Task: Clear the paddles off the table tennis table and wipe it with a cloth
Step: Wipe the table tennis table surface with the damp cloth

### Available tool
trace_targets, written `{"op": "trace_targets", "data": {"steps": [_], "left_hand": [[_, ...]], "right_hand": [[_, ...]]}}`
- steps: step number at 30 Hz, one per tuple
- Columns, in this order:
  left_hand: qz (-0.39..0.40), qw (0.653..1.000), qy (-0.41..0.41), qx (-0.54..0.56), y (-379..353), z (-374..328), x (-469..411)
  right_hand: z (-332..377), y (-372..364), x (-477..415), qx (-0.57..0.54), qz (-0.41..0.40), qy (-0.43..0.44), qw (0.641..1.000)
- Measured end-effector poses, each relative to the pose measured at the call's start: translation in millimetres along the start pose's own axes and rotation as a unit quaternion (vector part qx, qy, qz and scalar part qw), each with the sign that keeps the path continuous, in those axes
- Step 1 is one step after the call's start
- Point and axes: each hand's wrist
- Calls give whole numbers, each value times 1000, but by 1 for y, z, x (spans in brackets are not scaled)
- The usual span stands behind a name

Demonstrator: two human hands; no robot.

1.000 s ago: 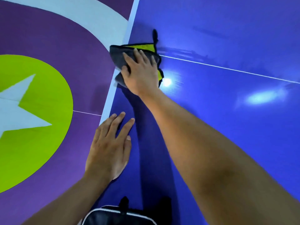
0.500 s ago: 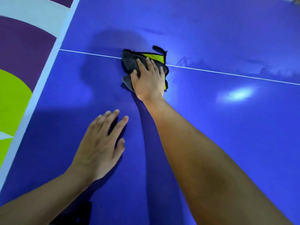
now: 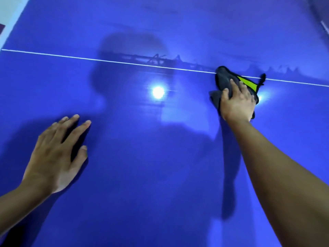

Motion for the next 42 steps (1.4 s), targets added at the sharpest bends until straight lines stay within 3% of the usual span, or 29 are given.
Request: {"op": "trace_targets", "data": {"steps": [7, 14, 18, 22, 28, 36, 38, 42], "left_hand": [[-14, 1000, 0, 25, 6, -9, 3], [21, 993, -20, 111, 17, 18, 5], [41, 998, -20, 33, 42, 69, 30], [37, 997, 64, -11, 70, 131, 61], [114, 986, 114, -32, 89, 165, 93], [132, 970, 196, -58, 92, 133, 84], [138, 966, 211, -56, 90, 109, 79], [165, 978, 111, -68, 77, 42, 79]], "right_hand": [[25, -6, 34, 17, -10, -53, 998], [129, -33, 119, 16, -24, 18, 999], [231, -57, 174, 1, 1, 96, 995], [346, -79, 240, -19, 26, 212, 977], [458, -96, 322, -34, 87, 339, 936], [443, -93, 322, -83, 133, 465, 871], [422, -91, 314, -87, 124, 447, 882], [352, -76, 282, -109, 106, 355, 922]]}}
Point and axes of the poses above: each hand's wrist, its own x-axis away from the middle knuckle, its own y-axis out of the back of the hand, z = x × y, and after that the axes turned 5 degrees about -z, right-handed
